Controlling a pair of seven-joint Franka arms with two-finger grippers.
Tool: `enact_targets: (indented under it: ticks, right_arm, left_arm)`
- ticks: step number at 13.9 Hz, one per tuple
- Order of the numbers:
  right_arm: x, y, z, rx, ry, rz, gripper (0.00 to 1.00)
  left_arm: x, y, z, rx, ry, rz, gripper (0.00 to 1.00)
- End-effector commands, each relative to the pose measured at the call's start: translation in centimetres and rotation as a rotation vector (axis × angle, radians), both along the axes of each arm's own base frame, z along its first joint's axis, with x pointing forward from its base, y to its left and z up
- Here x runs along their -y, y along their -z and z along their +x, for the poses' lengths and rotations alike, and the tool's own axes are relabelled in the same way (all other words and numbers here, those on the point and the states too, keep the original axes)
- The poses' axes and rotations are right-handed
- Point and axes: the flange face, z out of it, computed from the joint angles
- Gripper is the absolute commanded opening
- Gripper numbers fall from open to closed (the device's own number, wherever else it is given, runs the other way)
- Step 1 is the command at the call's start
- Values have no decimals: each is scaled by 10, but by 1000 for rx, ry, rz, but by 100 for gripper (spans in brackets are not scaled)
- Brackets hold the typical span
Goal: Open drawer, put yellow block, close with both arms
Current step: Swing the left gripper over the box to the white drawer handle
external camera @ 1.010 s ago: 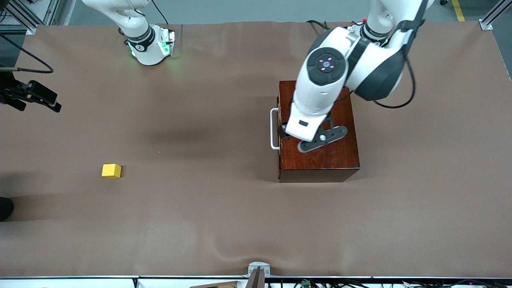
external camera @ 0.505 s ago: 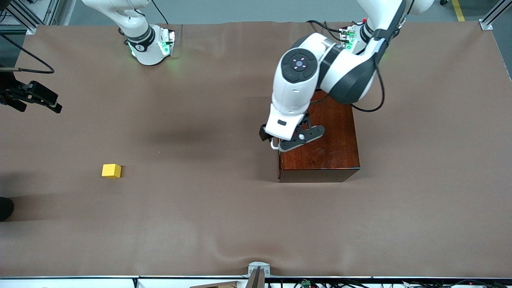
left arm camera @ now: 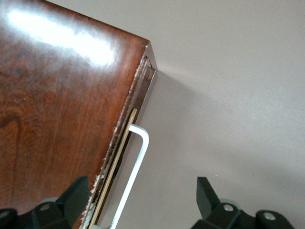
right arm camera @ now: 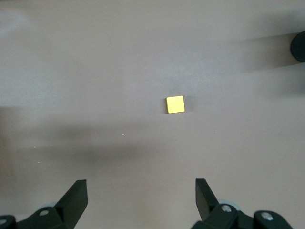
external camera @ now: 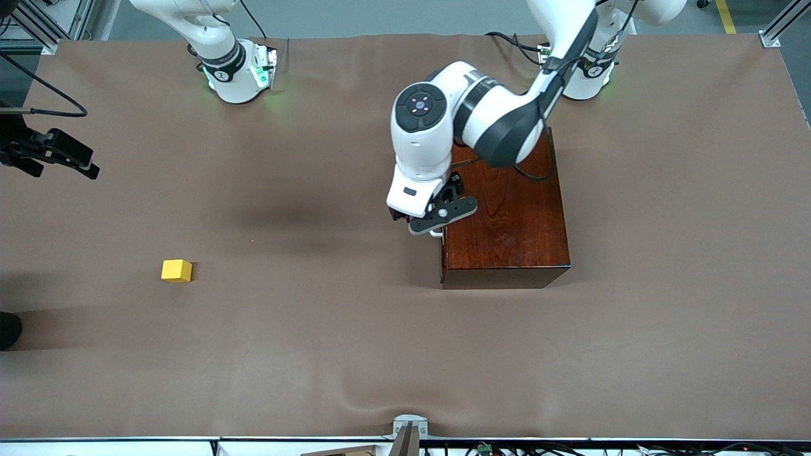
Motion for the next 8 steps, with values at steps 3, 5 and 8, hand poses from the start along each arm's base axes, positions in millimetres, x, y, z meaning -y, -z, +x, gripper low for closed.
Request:
enact_targets:
  ticks: [3,5,8]
  right_arm:
    - [-3,-1,-1,-1,11,4,100]
    - [-3,-1,-1,-1,11,4,100]
    - [-3,-1,-1,-1,11,4,100]
  left_arm:
    - [32,28,-13,39,40,65,100]
    - [38,31,-16,42,51,68,100]
    - [44,40,-22,34,72,77,100]
